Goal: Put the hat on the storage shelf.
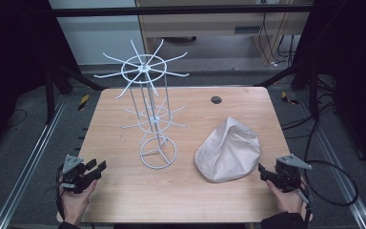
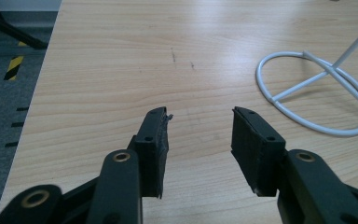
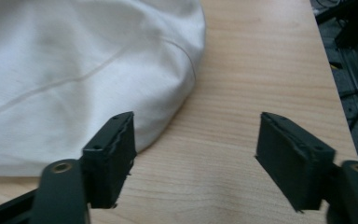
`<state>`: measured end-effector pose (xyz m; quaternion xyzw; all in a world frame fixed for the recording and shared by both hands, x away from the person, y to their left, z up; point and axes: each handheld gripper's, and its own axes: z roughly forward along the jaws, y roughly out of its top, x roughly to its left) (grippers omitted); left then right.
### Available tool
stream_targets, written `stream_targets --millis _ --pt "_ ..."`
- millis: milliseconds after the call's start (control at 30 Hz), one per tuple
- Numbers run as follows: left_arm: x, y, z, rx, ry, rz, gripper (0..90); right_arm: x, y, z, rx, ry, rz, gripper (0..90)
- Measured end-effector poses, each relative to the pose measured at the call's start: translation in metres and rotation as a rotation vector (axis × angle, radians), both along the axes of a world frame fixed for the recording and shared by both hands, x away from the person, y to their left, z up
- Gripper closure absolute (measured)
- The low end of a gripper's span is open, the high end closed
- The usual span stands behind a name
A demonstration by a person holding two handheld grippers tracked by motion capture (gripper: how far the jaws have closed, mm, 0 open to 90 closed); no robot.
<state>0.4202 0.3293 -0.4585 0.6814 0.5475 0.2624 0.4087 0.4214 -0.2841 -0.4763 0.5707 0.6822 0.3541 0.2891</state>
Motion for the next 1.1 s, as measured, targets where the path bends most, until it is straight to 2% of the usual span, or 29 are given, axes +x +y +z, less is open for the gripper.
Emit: stream_targets --millis 33,67,167,300,333,367,433,500,567,600,733,933,1100 --pt "-0.001 -0.002 0.0 0.004 0.002 -0.003 56.5 -0.005 0.002 0.007 0.009 -0.036 0.003 38.3" --pt "-0.001 -0.002 0.0 0.004 0.002 -0.003 56.5 -0.005 0.002 0.007 0.009 -0.036 0.003 38.3" --pt "-0.001 -0.003 0.0 0.008 0.004 -0.011 56.2 -0.01 0.005 0.014 0.02 -0.063 0.016 48.3" --pt "-0.002 -0.003 0.0 0.002 0.009 -0.015 56.3 -0.015 0.011 0.02 0.044 -0.085 0.063 62.8" --pt "-0.002 -0.003 0.0 0.001 0.009 -0.015 56.3 -0.015 0.011 0.02 0.044 -0.085 0.063 62.8" --pt "-0.002 -0.002 0.0 0.0 0.008 -0.018 56.3 -0.017 0.014 0.023 0.049 -0.093 0.089 69.6" --pt "-0.001 -0.002 0.0 0.005 0.008 -0.018 56.3 -0.018 0.016 0.024 0.047 -0.097 0.099 72.1" --pt "0.0 -0.002 0.0 0.008 0.008 -0.016 55.3 -0.02 0.023 0.03 0.067 -0.104 0.153 81.7" --pt "0.0 -0.001 -0.001 0.014 0.008 -0.014 55.0 -0.02 0.025 0.032 0.077 -0.102 0.167 83.8" --pt "0.0 -0.001 -0.001 0.013 0.006 -0.009 53.5 -0.021 0.032 0.035 0.078 -0.101 0.208 88.8" --pt "0.002 0.0 -0.002 0.023 0.003 0.002 49.8 -0.022 0.046 0.041 0.074 -0.1 0.278 90.0" --pt "0.003 0.002 -0.004 0.033 0.005 0.018 44.2 -0.02 0.062 0.046 0.088 -0.106 0.328 90.0" --pt "0.005 0.002 -0.005 0.041 0.01 0.022 42.1 -0.013 0.086 0.051 0.099 -0.105 0.384 90.0"
